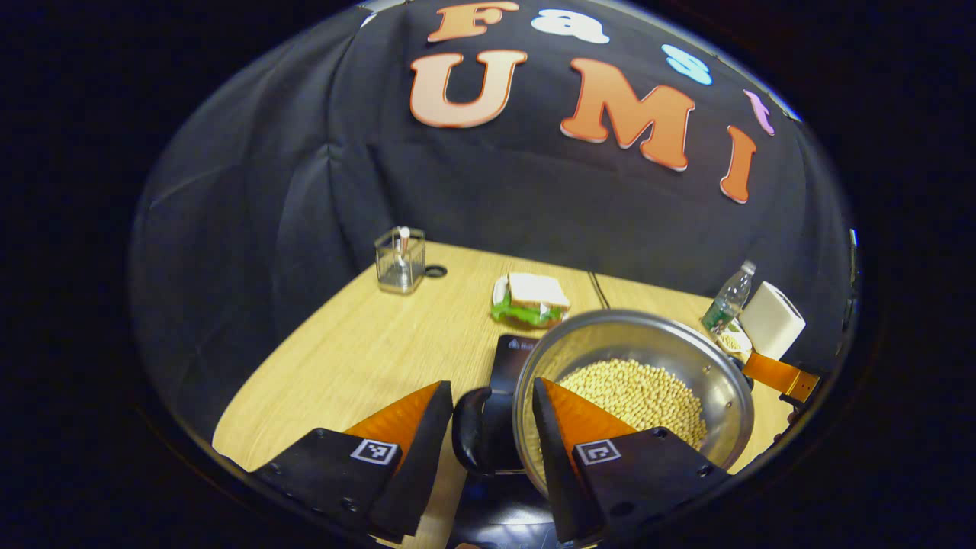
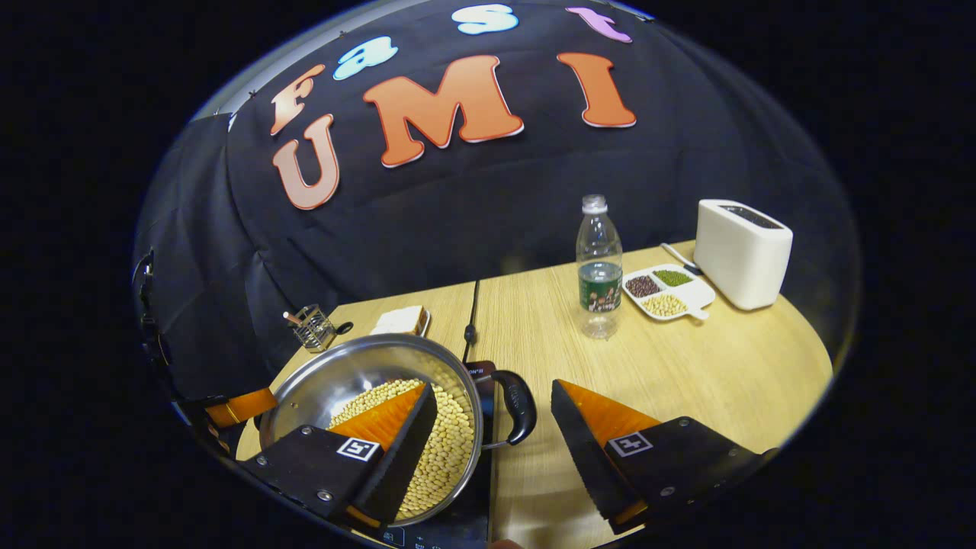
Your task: First push the handle of the pot to place it horizontally, then grasp the pot with both hands and set it on the induction cooktop.
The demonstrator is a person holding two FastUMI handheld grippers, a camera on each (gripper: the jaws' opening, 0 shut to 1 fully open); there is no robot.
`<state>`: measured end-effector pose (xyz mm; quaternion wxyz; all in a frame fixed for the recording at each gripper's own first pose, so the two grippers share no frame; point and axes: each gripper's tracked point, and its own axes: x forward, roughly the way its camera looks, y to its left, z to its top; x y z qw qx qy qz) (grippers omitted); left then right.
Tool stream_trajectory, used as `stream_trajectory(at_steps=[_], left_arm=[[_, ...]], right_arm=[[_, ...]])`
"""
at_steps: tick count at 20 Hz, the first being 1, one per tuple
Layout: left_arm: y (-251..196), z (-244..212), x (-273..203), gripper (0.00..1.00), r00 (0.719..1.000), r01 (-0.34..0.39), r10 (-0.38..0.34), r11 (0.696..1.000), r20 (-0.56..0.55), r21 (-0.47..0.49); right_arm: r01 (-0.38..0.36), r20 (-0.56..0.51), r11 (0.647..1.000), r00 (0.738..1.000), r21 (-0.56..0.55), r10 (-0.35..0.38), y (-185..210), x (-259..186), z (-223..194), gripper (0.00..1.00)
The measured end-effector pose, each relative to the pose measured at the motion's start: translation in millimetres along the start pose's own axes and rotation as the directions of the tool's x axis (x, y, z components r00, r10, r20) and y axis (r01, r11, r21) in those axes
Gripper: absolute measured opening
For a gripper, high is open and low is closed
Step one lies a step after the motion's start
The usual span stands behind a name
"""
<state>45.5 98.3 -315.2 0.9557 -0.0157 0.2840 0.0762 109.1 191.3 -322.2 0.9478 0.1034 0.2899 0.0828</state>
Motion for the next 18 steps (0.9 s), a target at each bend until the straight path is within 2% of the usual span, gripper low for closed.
stream_trajectory(at_steps=[1, 6, 11, 14, 15, 18], left_arm=[[-6, 17, -10, 0.73, 0.999, 0.005, -0.006, 1.0, 0.05, 0.017], [-40, 83, -58, 0.96, 0.978, 0.051, -0.057, 0.998, 0.202, 0.034], [-60, 145, -107, 0.96, 0.937, 0.072, -0.072, 0.997, 0.343, 0.013], [-65, 182, -141, 0.99, 0.9, 0.079, -0.079, 0.997, 0.43, 0.017], [-68, 192, -154, 0.96, 0.887, 0.086, -0.083, 0.996, 0.454, 0.015], [-70, 214, -188, 0.99, 0.864, 0.112, -0.095, 0.994, 0.494, -0.006]], right_arm=[[-0.002, 0.025, 1.0, 1.0, -0.002, 0.002, -3, -7, 11, 0.94], [0.022, 0.156, 0.999, 0.988, -0.033, -0.016, -24, -50, 69, 0.95], [0.046, 0.297, 0.996, 0.955, -0.073, -0.023, -45, -110, 124, 0.95], [0.072, 0.366, 0.992, 0.93, -0.105, -0.029, -58, -145, 151, 0.95], [0.079, 0.386, 0.991, 0.922, -0.112, -0.03, -62, -155, 159, 0.95], [0.083, 0.431, 0.988, 0.902, -0.129, -0.02, -68, -187, 177, 0.95]])
